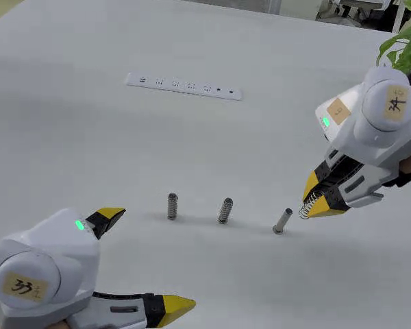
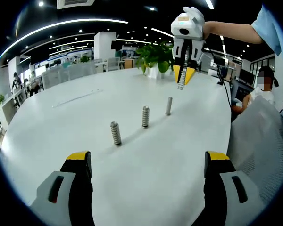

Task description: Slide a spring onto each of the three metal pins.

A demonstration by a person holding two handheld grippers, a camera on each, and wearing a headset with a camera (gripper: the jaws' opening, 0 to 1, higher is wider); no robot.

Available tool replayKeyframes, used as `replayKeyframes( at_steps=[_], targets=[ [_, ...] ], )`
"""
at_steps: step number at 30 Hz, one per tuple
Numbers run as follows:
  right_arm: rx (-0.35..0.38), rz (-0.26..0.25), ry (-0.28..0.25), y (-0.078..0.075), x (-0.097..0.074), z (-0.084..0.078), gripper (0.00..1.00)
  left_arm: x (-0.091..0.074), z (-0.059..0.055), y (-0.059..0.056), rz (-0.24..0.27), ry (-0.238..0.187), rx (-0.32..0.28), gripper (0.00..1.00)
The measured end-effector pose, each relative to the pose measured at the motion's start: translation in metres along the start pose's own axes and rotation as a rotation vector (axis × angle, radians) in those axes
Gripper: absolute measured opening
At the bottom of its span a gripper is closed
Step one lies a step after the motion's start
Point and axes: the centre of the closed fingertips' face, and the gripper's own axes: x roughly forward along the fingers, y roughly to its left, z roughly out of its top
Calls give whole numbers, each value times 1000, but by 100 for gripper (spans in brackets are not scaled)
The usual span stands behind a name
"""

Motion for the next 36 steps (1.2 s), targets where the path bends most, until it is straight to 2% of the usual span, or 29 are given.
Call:
replayKeyframes(
  at_steps=[15,36],
  targets=[
    [-23,-6,19,-24,14,-4,7,0,-6,-1,2,12,-17,98],
    [-21,10,35,-23,29,-9,7,1,-12,-1,-2,23,-41,96]
  ],
)
